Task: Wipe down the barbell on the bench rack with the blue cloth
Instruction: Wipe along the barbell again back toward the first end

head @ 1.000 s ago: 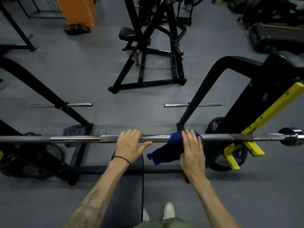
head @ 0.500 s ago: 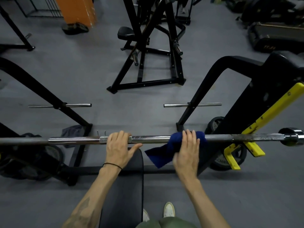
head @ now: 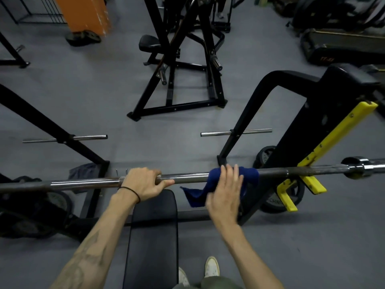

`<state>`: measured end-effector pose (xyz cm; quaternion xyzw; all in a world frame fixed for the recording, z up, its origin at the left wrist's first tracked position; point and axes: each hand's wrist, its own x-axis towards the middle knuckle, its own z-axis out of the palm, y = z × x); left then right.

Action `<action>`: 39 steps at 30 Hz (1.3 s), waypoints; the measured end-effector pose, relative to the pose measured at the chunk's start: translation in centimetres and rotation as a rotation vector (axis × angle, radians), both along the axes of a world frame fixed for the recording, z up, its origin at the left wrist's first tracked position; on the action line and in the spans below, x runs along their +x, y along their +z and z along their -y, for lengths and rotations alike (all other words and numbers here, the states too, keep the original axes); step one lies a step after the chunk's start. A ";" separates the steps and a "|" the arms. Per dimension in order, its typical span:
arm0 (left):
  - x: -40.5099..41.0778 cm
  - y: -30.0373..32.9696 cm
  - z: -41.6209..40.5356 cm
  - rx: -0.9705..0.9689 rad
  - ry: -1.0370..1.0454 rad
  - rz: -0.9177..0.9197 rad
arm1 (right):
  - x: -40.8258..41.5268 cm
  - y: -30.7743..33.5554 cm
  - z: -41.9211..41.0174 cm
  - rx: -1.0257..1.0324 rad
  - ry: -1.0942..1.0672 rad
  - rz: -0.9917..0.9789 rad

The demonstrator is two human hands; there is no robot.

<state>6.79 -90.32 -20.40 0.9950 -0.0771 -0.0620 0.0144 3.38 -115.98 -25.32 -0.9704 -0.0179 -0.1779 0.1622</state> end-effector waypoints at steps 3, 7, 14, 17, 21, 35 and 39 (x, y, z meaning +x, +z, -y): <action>-1.3 -1.7 0.1 -0.101 0.025 0.242 | -1.5 0.1 -6.2 -0.002 0.258 0.024; -2.6 -3.0 0.2 -0.109 0.023 0.450 | -1.0 0.1 -3.3 -0.029 0.411 0.030; -3.5 -4.0 1.3 -0.146 0.133 0.478 | -0.3 -0.2 -0.3 0.092 -0.041 -0.019; -3.5 -3.8 1.3 -0.150 0.130 0.488 | -1.5 -0.6 -5.3 0.039 0.209 -0.029; -3.4 -3.5 0.9 -0.135 0.134 0.482 | -0.3 -0.6 -1.2 -0.054 0.399 0.011; -3.6 -3.4 1.3 -0.172 0.149 0.479 | -0.6 -0.7 0.9 -0.066 0.337 0.019; -3.5 -3.4 1.2 -0.151 0.145 0.495 | -0.9 -0.3 0.7 0.115 -0.029 0.018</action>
